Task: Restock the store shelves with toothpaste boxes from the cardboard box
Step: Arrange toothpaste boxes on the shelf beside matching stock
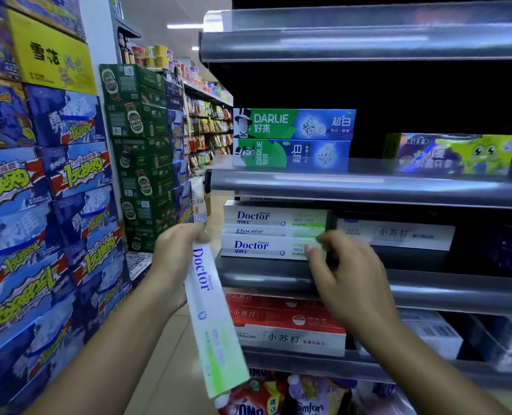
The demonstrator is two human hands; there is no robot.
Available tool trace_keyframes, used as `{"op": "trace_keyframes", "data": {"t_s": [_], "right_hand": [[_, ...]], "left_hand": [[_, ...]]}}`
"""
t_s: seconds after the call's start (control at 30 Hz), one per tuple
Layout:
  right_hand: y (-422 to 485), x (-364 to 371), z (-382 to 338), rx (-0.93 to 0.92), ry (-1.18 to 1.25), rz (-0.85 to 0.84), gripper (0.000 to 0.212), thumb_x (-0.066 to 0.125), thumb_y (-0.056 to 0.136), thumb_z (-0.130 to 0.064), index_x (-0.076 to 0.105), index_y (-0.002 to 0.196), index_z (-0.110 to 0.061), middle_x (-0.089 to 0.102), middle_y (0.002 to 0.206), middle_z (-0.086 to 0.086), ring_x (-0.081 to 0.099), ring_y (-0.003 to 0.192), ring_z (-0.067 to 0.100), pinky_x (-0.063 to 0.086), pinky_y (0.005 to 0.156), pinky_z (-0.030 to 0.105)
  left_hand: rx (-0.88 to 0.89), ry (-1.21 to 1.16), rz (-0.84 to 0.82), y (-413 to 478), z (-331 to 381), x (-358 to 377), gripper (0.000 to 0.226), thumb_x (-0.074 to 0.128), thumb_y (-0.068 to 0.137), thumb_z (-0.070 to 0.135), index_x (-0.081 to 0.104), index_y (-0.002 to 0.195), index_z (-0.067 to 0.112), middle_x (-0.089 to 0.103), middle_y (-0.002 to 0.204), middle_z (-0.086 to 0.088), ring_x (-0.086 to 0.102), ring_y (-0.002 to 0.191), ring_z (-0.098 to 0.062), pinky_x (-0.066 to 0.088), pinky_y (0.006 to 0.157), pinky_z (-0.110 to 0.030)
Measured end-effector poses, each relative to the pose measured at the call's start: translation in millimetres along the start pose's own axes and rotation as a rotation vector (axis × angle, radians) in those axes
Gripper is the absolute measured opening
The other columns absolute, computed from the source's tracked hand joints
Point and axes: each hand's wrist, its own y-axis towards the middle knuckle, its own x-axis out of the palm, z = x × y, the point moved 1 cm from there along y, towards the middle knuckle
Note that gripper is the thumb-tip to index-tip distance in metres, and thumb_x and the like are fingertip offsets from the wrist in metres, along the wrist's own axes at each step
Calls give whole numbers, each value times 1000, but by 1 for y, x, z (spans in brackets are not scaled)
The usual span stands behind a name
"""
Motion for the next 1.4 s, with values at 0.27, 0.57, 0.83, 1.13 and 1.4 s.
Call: {"op": "trace_keyframes", "data": {"t_s": [0.27, 0.57, 0.83, 1.13, 1.4], "right_hand": [[-54, 6, -27, 495, 739, -523, 54, 94, 63, -46, 69, 106, -23, 76, 94, 1, 74, 71, 25, 61, 70, 46], [-9, -14, 13, 430, 646, -57, 49, 93, 68, -18, 71, 110, -32, 77, 92, 0, 76, 81, 16, 63, 77, 43], [63, 11, 38, 382, 513, 70, 35, 91, 74, -17, 62, 88, -31, 69, 82, -14, 67, 67, -2, 53, 64, 20], [71, 32, 58, 368, 325, 3, 49, 89, 77, -25, 66, 121, -26, 66, 82, -15, 61, 71, -1, 42, 53, 13], [80, 38, 47, 347, 146, -69, 48, 80, 86, -28, 60, 128, -18, 71, 108, 9, 67, 100, 33, 58, 86, 42]], "left_hand": [[35, -416, 298, -2, -11, 21, 15, 61, 74, 14, 46, 74, 16, 46, 52, 3, 48, 44, -18, 44, 54, -29], [224, -145, 66, 10, -25, 15, 16, 68, 85, 9, 74, 100, 8, 76, 80, 0, 70, 68, -11, 52, 54, -19], [281, 109, 30, 48, -17, 22, 33, 85, 77, 4, 78, 104, 21, 80, 97, 1, 76, 96, -23, 59, 94, -48], [346, 337, 44, 76, -35, 15, 30, 92, 73, 14, 78, 92, 31, 79, 81, 13, 77, 75, -8, 60, 64, -22], [399, 449, 120, 81, -35, 22, 23, 93, 74, 30, 70, 80, 34, 73, 75, 19, 71, 78, -4, 51, 66, -20]]}}
